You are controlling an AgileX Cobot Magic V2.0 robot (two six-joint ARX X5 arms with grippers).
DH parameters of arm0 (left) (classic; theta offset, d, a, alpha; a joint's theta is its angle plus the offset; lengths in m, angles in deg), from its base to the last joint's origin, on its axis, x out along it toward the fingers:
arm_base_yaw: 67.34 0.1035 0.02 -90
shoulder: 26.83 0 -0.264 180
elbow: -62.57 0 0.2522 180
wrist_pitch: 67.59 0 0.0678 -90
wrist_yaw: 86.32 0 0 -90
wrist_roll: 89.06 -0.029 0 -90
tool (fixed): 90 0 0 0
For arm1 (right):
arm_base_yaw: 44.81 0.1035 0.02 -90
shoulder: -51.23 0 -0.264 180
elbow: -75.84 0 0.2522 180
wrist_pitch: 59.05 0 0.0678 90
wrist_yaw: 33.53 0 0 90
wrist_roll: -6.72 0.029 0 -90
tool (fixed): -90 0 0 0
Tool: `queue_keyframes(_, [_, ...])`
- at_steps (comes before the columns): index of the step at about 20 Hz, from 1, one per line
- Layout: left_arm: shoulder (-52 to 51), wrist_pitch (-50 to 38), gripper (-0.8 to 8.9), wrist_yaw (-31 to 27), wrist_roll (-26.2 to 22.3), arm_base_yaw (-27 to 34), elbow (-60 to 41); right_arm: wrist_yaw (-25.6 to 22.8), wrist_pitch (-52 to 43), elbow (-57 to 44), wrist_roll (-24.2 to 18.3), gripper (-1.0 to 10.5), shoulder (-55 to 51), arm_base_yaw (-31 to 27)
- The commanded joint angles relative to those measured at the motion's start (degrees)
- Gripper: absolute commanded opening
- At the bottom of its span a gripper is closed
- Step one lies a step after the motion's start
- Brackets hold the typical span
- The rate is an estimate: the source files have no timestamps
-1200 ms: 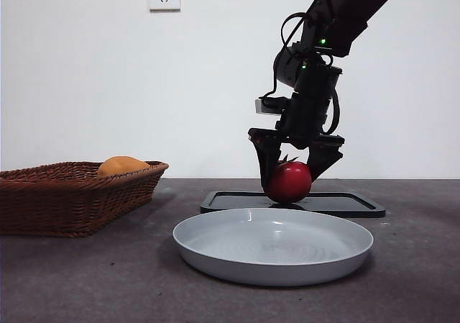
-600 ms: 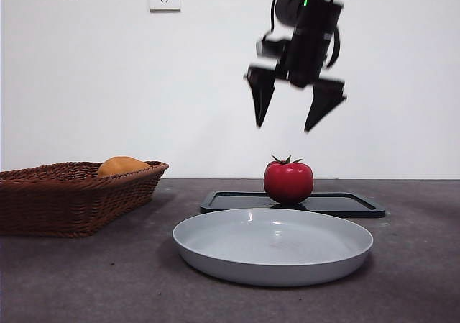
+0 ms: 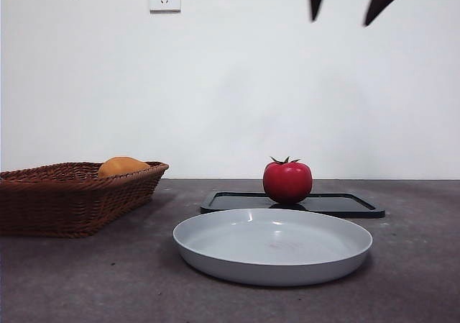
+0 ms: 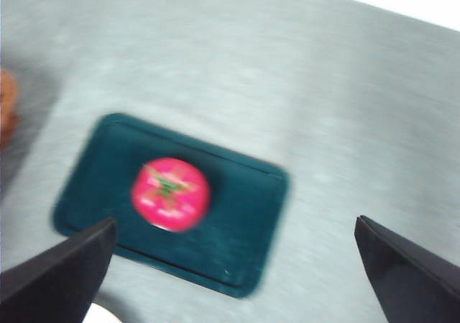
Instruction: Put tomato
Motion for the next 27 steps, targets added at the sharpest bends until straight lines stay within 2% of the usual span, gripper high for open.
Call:
queue_keyframes(1, [0.17,-0.66,7.51,-0.26,-0.04,-0.28,0.52,0.00,4.37,-4.13,0.00,7.3,-4.98,0.11])
queue_keyframes(3, [0.17,-0.63,7.51,-0.26,-0.04,-0.28,0.52,0.33,4.37,-11.10,-0.02,7.3,-10.54,0.13])
queue_keyframes(5, [0.17,-0.66,7.51,-0.26,-0.02,-0.26,0.52,2.75,4.37,-18.93,-0.02,7.3,-16.17,0.35])
queue_keyframes(9, [0.17,-0.63,7.51,-0.26,-0.04,-0.28,0.52,2.62,3.78,-34.25,-0.02,7.3,-27.06,2.23])
queue_keyframes(19, [0.20,-0.63,7.51,-0.26,-0.04,-0.28,0.52,2.95,-25.46,-77.66,0.15,7.3,-65.05,7.41])
queue_keyframes(23, [0.20,-0.66,7.51,-0.26,-0.02,-0.28,0.52,2.80,-31.17,-89.11,1.75,7.3,-74.60,8.07])
queue_keyframes(27, [0.17,-0.66,7.51,-0.26,-0.02,-0.28,0.52,2.80,-31.19,-93.11,3.41,7.3,-76.43,8.09])
